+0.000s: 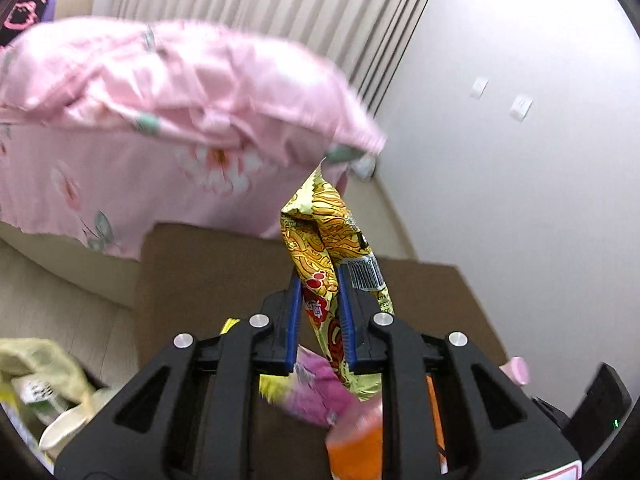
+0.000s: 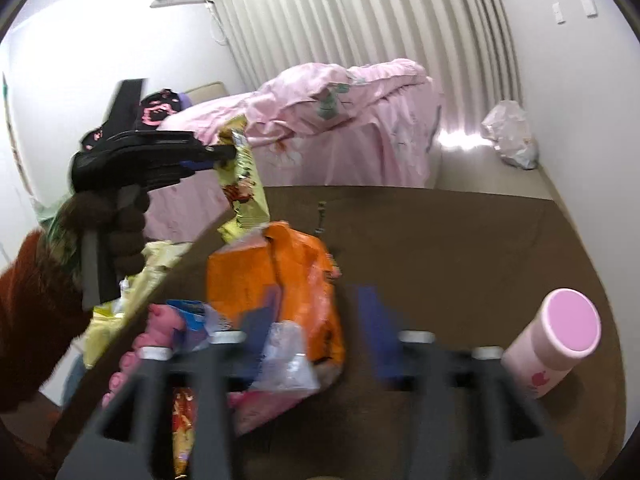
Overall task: Collect trash
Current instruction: 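Grasp the gold snack wrapper with the left gripper while the right grasps a clear wrapper, then carry the gold wrapper and clear wrapper over the yellow bag and release both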
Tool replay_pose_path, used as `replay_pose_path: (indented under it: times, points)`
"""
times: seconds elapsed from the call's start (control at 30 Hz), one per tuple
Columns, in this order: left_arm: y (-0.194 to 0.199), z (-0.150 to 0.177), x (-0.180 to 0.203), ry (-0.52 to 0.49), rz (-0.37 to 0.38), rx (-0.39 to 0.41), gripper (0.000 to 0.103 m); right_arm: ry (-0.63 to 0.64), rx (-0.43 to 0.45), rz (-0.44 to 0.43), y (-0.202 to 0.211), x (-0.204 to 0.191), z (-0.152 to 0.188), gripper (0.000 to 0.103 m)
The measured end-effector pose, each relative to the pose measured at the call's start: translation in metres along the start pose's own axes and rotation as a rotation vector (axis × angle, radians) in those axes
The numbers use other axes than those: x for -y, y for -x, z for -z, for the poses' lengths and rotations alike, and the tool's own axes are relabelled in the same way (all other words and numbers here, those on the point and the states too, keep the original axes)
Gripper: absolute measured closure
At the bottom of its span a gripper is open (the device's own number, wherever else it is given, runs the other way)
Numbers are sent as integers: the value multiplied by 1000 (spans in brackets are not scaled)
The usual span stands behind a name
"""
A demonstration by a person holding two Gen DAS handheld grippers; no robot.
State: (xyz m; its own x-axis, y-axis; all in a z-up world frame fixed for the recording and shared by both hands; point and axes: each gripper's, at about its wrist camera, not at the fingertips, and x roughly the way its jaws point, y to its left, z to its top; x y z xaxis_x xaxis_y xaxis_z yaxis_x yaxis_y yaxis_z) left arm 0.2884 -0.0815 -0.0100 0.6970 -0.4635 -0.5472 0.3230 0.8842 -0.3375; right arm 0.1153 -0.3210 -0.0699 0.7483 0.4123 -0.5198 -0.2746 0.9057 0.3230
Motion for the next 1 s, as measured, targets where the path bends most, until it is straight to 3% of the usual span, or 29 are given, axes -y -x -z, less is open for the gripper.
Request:
replay_pose_path:
  times: [0.13, 0.27, 0.37, 0.4, 0.43, 0.53, 1.0]
  points:
    - [58, 19, 1, -13, -42, 128, 87, 42, -27, 38, 4, -14, -1, 51]
    - [100, 41, -7, 17, -56, 165, 87, 48, -62, 84, 4, -24, 8, 51]
    - [116, 59, -12, 26, -64, 150, 87, -20, -92, 70, 0, -21, 16, 52]
    - [122, 66, -14, 21, -77, 149, 87, -36, -98, 57, -1, -21, 17, 60]
    - [130, 73, -14, 12, -92, 149, 87, -33, -103, 51, 0, -22, 18, 77]
    - [147, 90, -17, 0, -106, 142, 87, 24, -92, 76, 9, -36, 17, 83]
    - [189, 127, -26, 1, -126, 139, 87, 182, 37, 168, 62, -87, -10, 85]
